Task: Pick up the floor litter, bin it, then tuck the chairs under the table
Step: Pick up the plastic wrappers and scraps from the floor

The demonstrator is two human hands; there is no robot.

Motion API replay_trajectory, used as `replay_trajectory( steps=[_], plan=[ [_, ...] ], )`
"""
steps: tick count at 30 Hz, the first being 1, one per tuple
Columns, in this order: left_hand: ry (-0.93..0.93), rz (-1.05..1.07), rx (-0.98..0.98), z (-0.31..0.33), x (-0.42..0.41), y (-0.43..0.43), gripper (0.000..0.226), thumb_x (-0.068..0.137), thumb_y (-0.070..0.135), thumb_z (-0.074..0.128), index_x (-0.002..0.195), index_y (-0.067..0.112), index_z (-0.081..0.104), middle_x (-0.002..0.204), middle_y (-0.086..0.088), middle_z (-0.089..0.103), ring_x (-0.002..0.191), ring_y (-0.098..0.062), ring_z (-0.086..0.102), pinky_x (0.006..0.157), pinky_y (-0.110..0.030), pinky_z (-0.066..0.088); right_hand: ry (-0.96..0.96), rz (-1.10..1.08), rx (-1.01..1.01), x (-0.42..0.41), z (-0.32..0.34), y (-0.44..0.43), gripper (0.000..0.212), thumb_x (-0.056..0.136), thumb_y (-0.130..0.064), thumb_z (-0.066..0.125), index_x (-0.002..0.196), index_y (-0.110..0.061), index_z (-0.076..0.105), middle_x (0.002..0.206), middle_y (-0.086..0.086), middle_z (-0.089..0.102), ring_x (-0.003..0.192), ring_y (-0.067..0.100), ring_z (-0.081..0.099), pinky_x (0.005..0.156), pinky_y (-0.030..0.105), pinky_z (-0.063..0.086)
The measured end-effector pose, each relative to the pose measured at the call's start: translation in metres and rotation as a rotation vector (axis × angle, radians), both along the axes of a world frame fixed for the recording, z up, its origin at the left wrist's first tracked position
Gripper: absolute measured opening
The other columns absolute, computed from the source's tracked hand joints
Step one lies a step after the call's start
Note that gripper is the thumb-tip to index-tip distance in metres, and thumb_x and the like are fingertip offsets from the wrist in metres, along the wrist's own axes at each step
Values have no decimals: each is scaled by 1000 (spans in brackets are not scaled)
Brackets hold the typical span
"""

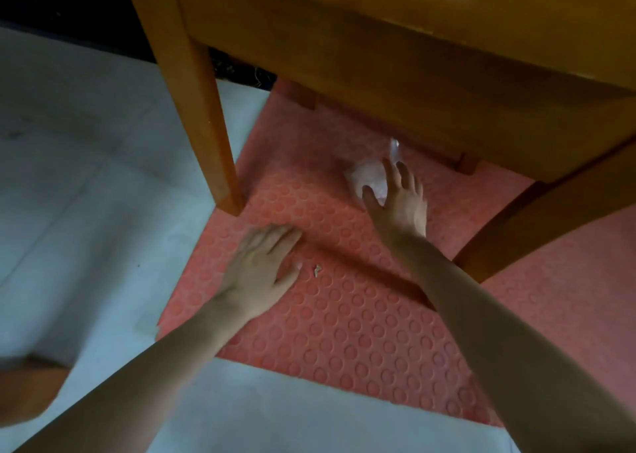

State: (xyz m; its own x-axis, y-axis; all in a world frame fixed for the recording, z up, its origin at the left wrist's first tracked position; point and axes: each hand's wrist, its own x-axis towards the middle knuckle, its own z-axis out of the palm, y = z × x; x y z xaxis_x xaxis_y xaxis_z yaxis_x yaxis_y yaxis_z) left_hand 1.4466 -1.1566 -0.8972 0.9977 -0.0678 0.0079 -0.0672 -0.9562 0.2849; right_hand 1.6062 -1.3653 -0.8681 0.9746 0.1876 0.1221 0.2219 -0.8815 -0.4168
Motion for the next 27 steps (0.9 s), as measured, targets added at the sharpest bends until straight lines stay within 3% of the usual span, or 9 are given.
replay_trajectory(
  steps=[4, 9, 14, 20, 24, 27],
  plan=[
    [72, -24, 46, -27, -13, -2, 66, 94, 58, 20, 151, 26, 30, 157, 1, 28, 145, -20, 22, 118, -34, 3, 87, -61, -80, 17, -26, 5, 67, 95, -52, 45, 154, -27, 24, 161, 6, 24, 144, 32, 24, 114, 52, 27],
    [78, -57, 84, -45, -19, -1, 63, 96, 53, 26, 148, 20, 37, 156, -2, 31, 145, -23, 23, 120, -41, 10, 208, -75, 21, 27, -41, 1, 65, 93, -44, 55, 151, -28, 30, 156, 6, 30, 135, 36, 33, 104, 53, 41],
    [56, -63, 157, -54, -23, -1, 59, 98, 49, 32, 148, 18, 36, 155, -3, 33, 145, -23, 23, 119, -45, 13, 147, 85, -14, 13, -52, 3, 58, 89, -38, 65, 142, -32, 43, 141, 9, 41, 121, 35, 42, 95, 48, 46],
    [42, -52, 160, -57, -23, 0, 59, 98, 49, 31, 149, 20, 34, 156, 1, 29, 147, -20, 18, 120, -42, 7, 101, 222, 112, -25, -58, 5, 46, 85, -24, 69, 129, -29, 57, 125, 8, 47, 112, 29, 45, 90, 40, 48],
    [64, -30, 73, -53, -28, 1, 57, 96, 48, 31, 146, 21, 40, 153, 1, 36, 144, -22, 24, 118, -41, 18, 130, 114, 285, -58, -59, 7, 39, 82, -21, 72, 118, -30, 61, 109, -6, 43, 99, 18, 51, 81, 28, 53],
    [28, 11, -60, -31, -48, -1, 56, 94, 45, 37, 141, 16, 48, 144, -5, 47, 134, -26, 40, 109, -43, 35, 115, 91, 304, -86, -50, 7, 43, 83, -27, 75, 124, -26, 61, 112, -7, 47, 97, 11, 53, 79, 3, 39]
  ],
)
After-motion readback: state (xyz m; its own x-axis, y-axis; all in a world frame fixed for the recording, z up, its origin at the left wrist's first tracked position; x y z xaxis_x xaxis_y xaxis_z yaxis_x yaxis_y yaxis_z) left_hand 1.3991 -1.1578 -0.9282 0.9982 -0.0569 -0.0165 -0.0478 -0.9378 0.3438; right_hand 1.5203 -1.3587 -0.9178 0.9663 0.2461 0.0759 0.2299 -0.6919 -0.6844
